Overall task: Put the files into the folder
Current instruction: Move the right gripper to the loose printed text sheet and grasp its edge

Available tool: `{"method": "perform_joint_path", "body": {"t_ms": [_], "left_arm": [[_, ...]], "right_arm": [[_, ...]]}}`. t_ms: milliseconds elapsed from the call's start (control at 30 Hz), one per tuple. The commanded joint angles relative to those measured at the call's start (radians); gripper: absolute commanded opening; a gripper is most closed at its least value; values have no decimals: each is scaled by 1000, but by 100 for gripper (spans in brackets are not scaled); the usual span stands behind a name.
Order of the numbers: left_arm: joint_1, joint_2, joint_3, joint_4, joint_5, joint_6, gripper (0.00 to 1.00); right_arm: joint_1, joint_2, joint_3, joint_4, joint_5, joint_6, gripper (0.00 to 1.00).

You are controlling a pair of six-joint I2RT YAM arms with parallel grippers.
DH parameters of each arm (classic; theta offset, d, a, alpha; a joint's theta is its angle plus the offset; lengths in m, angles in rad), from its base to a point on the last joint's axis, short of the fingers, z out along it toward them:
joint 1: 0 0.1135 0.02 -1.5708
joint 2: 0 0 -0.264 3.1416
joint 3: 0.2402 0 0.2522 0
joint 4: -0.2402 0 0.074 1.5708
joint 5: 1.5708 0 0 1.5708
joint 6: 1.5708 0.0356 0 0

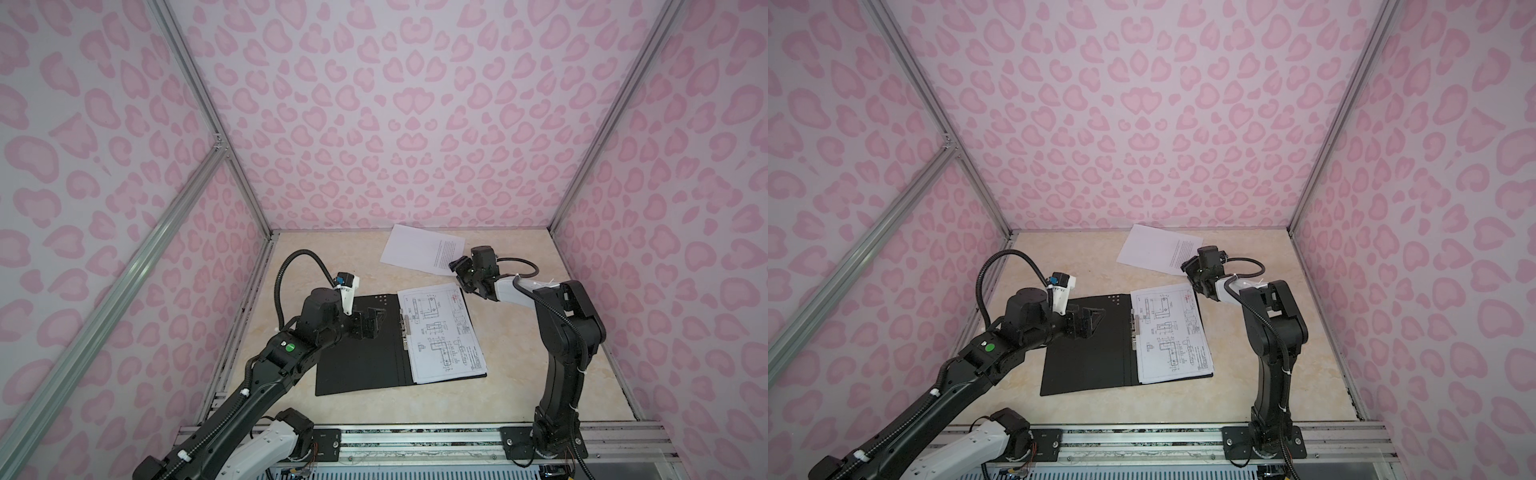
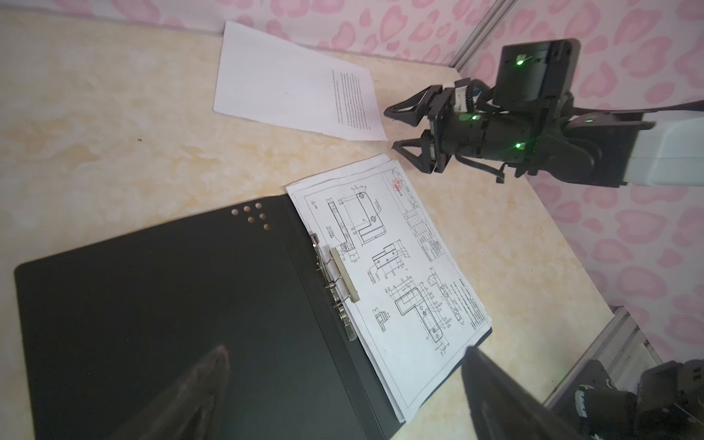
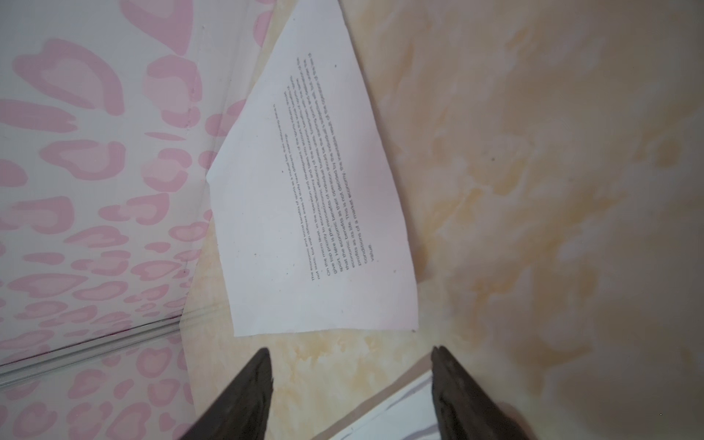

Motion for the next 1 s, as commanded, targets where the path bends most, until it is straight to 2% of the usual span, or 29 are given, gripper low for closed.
{"method": "perform_joint_path", "body": {"t_ms": [0,100,333,467,533,633,833,967], "left_arm": [[-1,-44,-21,0,-29,77,98],[-1,-64,-44,18,-28,79,99],[0,-64,-54,25,-5,84,99],[2,-60,-58,33,-2,84,99],[5,-56,-57,27,-3,82,99],[9,-54,-60,30,3,78,99],[15,-50,-63,33,13,73,99],[17,-49,-63,33,22,70,99]], "right_arm": [[6,29,37,-34,57,37,63],[9,54,63,-48,74,54,61],[13,115,107,-56,88,101,50],[19,123,104,-46,85,135,51],[28,100,80,-40,107,132,55],[31,56,35,-21,121,116,56],[27,-23,5,-113,171,7,56],[11,-7,-8,-107,117,10,57]]}}
